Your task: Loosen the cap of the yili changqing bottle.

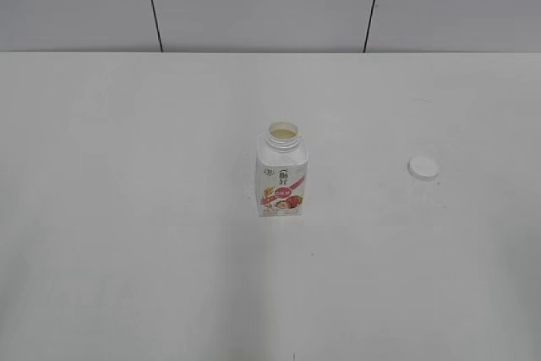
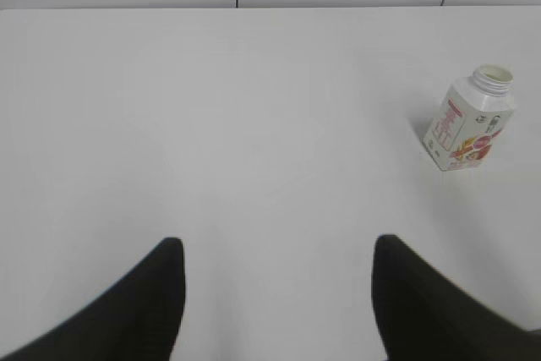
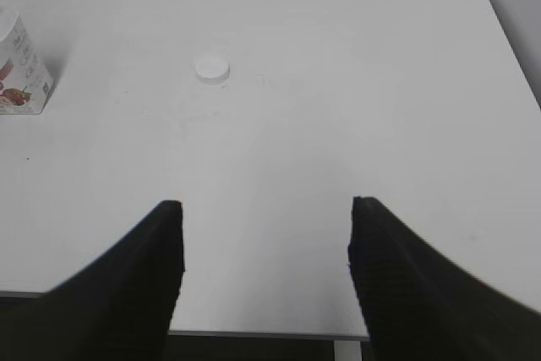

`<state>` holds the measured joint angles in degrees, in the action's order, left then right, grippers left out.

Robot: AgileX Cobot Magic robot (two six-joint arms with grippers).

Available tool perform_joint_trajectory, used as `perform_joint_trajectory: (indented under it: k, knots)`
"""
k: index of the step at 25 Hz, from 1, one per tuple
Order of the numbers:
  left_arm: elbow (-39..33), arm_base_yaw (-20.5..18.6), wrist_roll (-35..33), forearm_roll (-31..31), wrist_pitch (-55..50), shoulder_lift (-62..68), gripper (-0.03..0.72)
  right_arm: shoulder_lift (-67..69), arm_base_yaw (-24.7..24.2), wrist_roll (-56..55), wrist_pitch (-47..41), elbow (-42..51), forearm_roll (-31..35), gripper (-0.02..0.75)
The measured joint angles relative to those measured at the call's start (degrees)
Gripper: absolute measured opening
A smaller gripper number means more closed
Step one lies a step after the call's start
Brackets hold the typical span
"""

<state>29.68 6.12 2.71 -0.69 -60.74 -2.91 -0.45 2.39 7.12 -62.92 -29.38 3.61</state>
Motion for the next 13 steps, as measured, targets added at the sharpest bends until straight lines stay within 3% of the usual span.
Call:
perform_joint_trajectory:
  k: [13]
  knots:
    - [0.0,-1.21,0.0,0.0,0.0,0.0,0.436,0.0,-0.55,0.05,0.08,0.0,-0.05,0.491]
